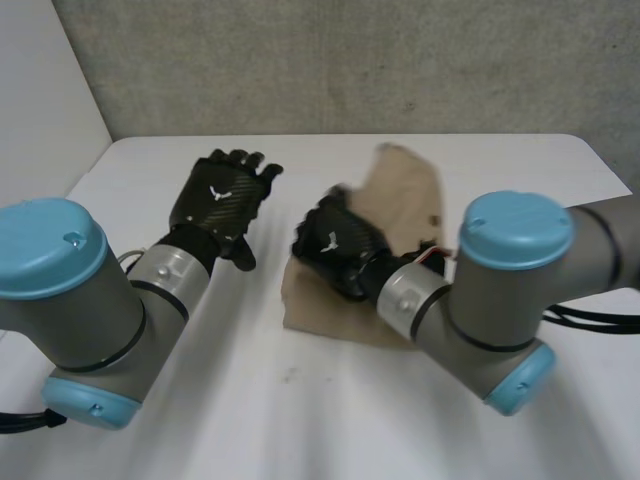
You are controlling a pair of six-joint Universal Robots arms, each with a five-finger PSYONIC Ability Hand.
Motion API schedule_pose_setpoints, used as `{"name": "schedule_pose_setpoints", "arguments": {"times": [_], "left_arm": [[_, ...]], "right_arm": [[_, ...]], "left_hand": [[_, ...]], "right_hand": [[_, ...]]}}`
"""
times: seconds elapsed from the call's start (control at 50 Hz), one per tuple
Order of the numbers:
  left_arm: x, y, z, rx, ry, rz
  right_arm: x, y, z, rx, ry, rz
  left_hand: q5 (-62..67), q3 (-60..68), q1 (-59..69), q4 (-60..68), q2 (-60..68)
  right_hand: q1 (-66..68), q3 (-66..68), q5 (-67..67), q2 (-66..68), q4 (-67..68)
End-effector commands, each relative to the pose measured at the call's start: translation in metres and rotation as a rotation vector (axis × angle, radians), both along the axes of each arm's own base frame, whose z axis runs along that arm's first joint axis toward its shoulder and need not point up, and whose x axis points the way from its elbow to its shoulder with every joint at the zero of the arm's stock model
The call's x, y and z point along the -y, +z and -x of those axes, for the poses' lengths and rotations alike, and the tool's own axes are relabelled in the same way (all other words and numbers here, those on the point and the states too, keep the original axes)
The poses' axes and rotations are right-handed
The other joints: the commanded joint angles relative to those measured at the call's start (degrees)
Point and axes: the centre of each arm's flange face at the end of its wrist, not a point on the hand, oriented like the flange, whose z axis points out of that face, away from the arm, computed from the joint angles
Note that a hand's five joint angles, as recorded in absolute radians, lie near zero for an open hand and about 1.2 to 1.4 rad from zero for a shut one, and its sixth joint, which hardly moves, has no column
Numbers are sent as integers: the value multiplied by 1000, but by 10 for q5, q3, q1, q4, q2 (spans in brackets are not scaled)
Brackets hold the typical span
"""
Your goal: Fold the shorts.
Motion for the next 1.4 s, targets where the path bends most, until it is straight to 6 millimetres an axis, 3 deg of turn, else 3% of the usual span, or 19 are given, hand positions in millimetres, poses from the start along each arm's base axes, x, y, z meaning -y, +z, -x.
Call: {"name": "schedule_pose_setpoints", "arguments": {"times": [0.02,0.14,0.26,0.36,0.44,0.56,0.68,0.78,0.82,0.84,0.9,0.92,0.98,1.06,1.14,1.26,1.34,1.4], "left_arm": [[12,12,-4,-24,73,35],[18,27,7,-52,54,81],[10,24,32,-86,-27,68],[-3,10,66,-95,-171,24],[-12,-4,81,-69,-219,-14],[-19,-10,85,-62,-217,-28],[-31,-13,88,-46,-233,-51],[-36,-18,85,-18,-204,-90],[-36,-18,84,-15,-184,-92],[-35,-18,81,-13,-155,-93],[-33,-16,76,-15,-110,-91],[-32,-9,71,-24,-83,-79],[-31,1,63,-36,-52,-62],[-18,19,36,-60,19,-36],[-12,33,19,-78,64,-11],[-9,45,5,-94,99,11],[-5,47,-1,-101,117,15],[-4,48,-1,-112,110,10]], "right_arm": [[13,-3,3,113,-71,-190],[51,41,50,401,-346,-407],[72,50,89,525,-489,-531],[74,44,91,494,-517,-575],[73,36,90,466,-528,-610],[72,36,93,463,-536,-624],[68,53,96,496,-530,-600],[67,50,98,489,-535,-607],[65,50,96,487,-527,-609],[64,51,93,487,-514,-609],[66,48,91,483,-511,-606],[67,41,87,466,-506,-612],[67,31,74,447,-482,-630],[57,18,40,407,-417,-650],[57,20,29,410,-411,-627],[52,25,17,436,-438,-575],[34,15,-9,433,-382,-554],[27,5,-16,408,-372,-548]], "left_hand": [[-24,-19,-11,-14,-14],[-24,-19,-11,-14,-14],[-24,-19,-11,-14,-14],[-24,-18,-10,-13,-14],[-24,-18,-10,-13,-14],[-22,-16,-9,-11,-12],[-15,-10,-2,-5,-6],[-5,0,8,5,5],[-5,0,8,5,5],[-5,0,8,5,5],[-7,-1,6,4,3],[-7,-1,6,4,3],[-7,-1,6,4,3],[-10,-5,3,0,0],[-14,-8,0,-3,-4],[-19,-13,-5,-8,-9],[-20,-15,-7,-10,-11],[-20,-15,-7,-10,-11]], "right_hand": [[-260,-338,-342,-333,-339],[-260,-338,-342,-333,-339],[-260,-338,-342,-333,-339],[-260,-338,-342,-333,-339],[-260,-338,-342,-333,-339],[-260,-338,-342,-333,-339],[-260,-338,-342,-333,-339],[-260,-338,-342,-333,-339],[-186,-264,-268,-259,-265],[96,18,14,23,18],[305,228,223,233,227],[438,361,357,366,360],[440,362,358,367,361],[440,362,358,367,361],[440,362,358,367,361],[440,362,358,367,361],[440,362,358,367,361],[440,362,358,367,361]]}}
